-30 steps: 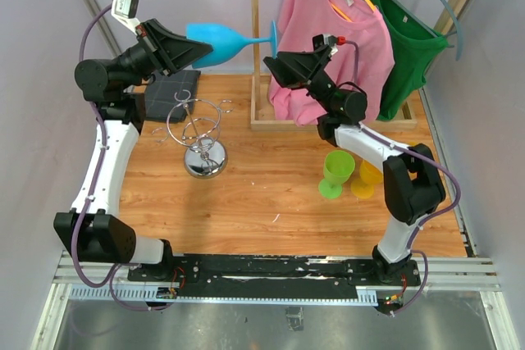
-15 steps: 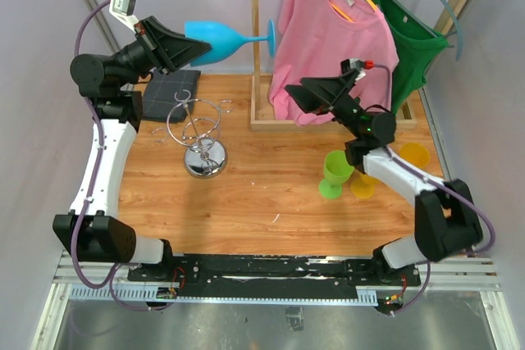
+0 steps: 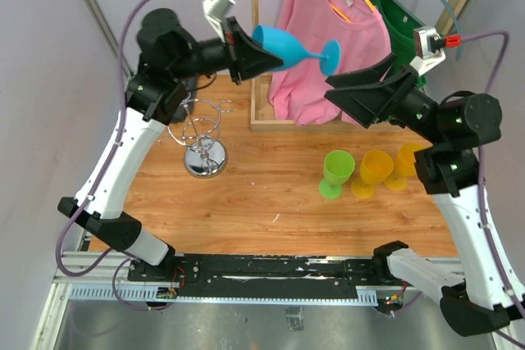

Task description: Take the wine glass off the wine glass rack

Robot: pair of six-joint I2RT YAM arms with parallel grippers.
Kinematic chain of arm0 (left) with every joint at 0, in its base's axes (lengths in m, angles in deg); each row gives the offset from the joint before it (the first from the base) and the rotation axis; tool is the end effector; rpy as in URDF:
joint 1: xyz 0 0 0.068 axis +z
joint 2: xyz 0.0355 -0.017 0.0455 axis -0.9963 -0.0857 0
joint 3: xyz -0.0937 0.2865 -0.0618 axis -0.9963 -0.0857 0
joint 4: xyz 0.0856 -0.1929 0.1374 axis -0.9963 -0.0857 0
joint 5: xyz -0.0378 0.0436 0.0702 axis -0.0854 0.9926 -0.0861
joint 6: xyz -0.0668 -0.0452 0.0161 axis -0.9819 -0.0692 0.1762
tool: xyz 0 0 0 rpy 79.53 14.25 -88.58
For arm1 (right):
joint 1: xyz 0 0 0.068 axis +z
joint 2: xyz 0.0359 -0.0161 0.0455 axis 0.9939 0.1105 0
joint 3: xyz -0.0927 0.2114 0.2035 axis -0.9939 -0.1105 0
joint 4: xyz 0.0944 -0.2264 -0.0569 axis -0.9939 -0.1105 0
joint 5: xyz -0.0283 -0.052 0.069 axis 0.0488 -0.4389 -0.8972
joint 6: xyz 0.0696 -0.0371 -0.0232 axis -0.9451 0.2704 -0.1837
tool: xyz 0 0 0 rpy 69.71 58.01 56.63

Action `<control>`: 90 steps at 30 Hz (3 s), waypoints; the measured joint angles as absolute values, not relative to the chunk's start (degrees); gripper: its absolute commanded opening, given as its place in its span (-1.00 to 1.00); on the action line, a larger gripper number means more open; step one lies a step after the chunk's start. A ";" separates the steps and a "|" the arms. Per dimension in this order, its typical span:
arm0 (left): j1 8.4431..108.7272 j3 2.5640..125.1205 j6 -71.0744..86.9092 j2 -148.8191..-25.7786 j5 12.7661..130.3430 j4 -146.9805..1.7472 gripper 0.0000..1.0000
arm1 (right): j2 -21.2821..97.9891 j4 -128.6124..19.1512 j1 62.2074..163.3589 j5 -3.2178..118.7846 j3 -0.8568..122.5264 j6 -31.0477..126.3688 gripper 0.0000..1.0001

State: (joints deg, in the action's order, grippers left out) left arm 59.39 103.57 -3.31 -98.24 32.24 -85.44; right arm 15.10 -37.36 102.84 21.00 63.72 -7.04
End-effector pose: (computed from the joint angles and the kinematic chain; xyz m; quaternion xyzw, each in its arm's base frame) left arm 0.2519 -0.1799 0.5993 0.3336 0.5499 -0.5222 0.5601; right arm 0.1327 0.0993 0.5825 -0.1682 0.5044 0.6651 0.5243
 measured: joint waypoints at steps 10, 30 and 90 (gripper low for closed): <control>45.64 95.44 21.30 -100.53 54.08 -108.85 -1.00 | 6.05 -68.53 101.31 31.67 68.07 11.80 0.97; 33.60 79.61 26.96 -101.19 71.11 -116.70 -1.00 | 1.65 -94.43 101.31 50.81 71.28 22.25 0.97; 27.09 82.94 19.97 -110.17 71.15 -112.13 0.99 | 0.21 -113.51 101.31 73.06 73.78 24.78 0.97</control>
